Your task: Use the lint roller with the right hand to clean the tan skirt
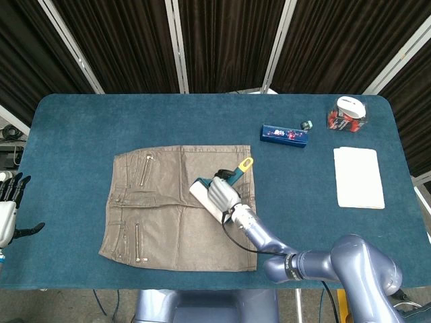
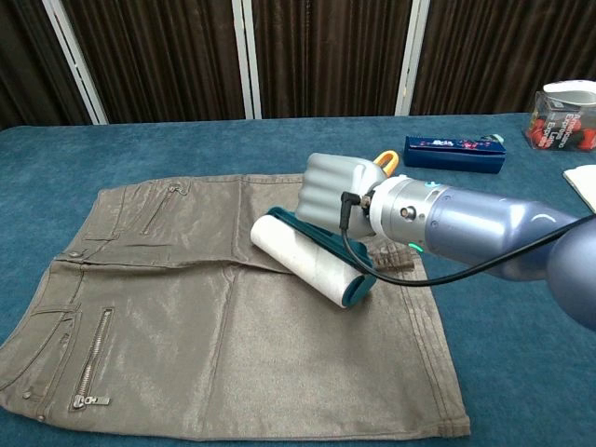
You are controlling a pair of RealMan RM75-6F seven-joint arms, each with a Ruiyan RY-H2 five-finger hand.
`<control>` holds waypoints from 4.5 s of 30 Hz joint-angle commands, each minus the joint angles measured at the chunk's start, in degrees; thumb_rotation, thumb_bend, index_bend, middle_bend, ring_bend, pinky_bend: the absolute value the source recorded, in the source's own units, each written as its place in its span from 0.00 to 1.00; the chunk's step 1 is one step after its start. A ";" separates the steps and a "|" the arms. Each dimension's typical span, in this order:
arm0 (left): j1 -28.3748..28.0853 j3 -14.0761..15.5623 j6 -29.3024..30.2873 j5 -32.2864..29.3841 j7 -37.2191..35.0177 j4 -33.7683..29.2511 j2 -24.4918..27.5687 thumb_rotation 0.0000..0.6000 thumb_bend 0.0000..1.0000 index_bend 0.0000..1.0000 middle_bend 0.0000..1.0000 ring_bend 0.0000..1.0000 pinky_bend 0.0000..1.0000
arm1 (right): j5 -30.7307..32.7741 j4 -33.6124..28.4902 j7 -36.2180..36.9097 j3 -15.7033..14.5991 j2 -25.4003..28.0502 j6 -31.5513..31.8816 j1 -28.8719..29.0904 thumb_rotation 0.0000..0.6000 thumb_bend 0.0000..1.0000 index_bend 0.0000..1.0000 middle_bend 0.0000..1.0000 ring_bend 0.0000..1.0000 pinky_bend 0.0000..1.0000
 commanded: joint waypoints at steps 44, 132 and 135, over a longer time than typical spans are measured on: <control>-0.42 0.23 -0.22 0.01 1.86 -0.43 -0.76 1.00 0.00 0.00 0.00 0.00 0.00 | -4.22 7.30 5.24 -2.38 4.77 0.84 -5.63 1.00 0.76 0.60 0.63 0.54 0.55; 1.89 3.12 6.32 9.29 -1.62 -5.23 3.20 1.00 0.00 0.00 0.00 0.00 0.00 | -33.36 -13.29 62.24 -2.88 36.82 32.73 -39.50 1.00 0.00 0.00 0.09 0.05 0.15; 2.01 3.08 7.01 9.79 -0.93 -5.14 3.08 1.00 0.00 0.00 0.00 0.00 0.00 | -35.49 -11.41 67.96 -3.53 37.08 36.28 -42.51 1.00 0.00 0.00 0.01 0.00 0.01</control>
